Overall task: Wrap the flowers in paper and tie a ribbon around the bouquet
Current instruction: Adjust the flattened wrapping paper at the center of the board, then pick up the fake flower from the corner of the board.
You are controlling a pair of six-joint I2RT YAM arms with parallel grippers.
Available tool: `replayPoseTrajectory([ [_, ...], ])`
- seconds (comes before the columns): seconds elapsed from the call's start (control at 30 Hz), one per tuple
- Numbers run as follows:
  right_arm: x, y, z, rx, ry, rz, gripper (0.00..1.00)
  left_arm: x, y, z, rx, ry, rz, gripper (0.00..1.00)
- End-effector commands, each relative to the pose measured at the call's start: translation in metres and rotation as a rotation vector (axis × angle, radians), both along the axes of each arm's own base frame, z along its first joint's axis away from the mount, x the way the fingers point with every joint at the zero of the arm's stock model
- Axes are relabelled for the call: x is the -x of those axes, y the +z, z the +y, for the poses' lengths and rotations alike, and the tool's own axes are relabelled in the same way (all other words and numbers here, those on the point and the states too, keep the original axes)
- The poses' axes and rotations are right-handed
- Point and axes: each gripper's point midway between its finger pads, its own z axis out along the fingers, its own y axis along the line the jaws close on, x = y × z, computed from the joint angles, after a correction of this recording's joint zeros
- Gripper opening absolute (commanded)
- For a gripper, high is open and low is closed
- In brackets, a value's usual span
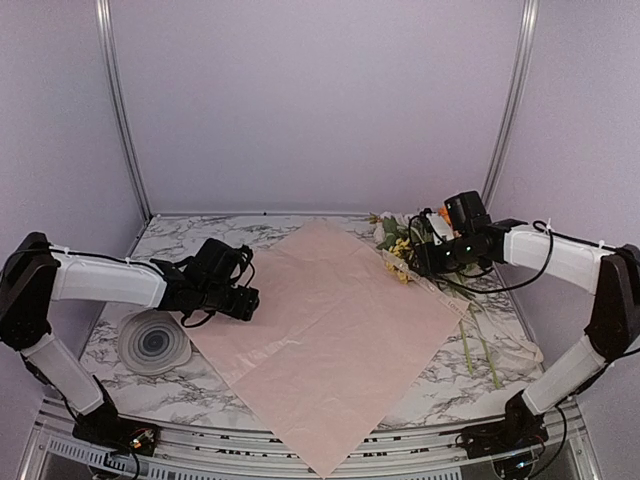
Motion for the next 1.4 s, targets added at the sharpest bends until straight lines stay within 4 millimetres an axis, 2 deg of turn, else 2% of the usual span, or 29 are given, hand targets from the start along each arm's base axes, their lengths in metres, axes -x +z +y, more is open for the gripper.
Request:
replayPoseTrajectory([
  [0.0,-0.022,0.009,-0.043,0.015,-0.12,-0.01,0.58,-0.005,0.024,0.009,0.045,0.025,-0.032,0.76],
  [0.1,-0.029,0.011,-0.073,0.089,-0.193,-0.016,0.56,-0.006,0.048,0.01,0.083,0.032,-0.05,0.79],
  [0.27,-0.04,0.022,-0.105,0.102,-0.27,-0.079,0.56,0.004,0.097,0.023,0.095,0.023,-0.107,0.86],
  [0.43,-0.048,0.009,-0.121,0.168,-0.304,-0.078,0.55,0.009,0.117,0.028,0.068,-0.015,-0.105,0.95],
  [0.47,-0.048,0.006,-0.12,0.172,-0.299,-0.074,0.54,0.009,0.119,0.028,0.062,-0.018,-0.104,0.96],
  [0.5,-0.049,0.003,-0.121,0.174,-0.298,-0.071,0.54,0.001,0.12,0.037,0.053,0.008,-0.106,0.96],
  [0.67,-0.051,-0.012,-0.125,0.181,-0.3,-0.055,0.5,-0.021,0.118,0.056,0.002,0.068,-0.125,0.97],
  [0.83,-0.055,-0.034,-0.129,0.207,-0.289,0.002,0.36,-0.03,0.109,0.074,0.012,0.094,-0.122,0.97],
  [0.93,-0.064,-0.046,-0.137,0.223,-0.308,0.022,0.32,-0.036,0.111,0.085,0.024,0.117,-0.13,0.97],
  [1.13,-0.072,-0.078,-0.161,0.273,-0.357,0.098,0.27,-0.04,0.104,0.092,0.079,0.145,-0.094,0.97],
  [1.23,-0.072,-0.078,-0.169,0.297,-0.364,0.094,0.21,-0.04,0.101,0.093,0.077,0.149,-0.086,0.97],
  [1.37,-0.075,-0.066,-0.171,0.286,-0.367,0.07,0.18,-0.041,0.095,0.092,0.091,0.165,-0.066,0.97],
])
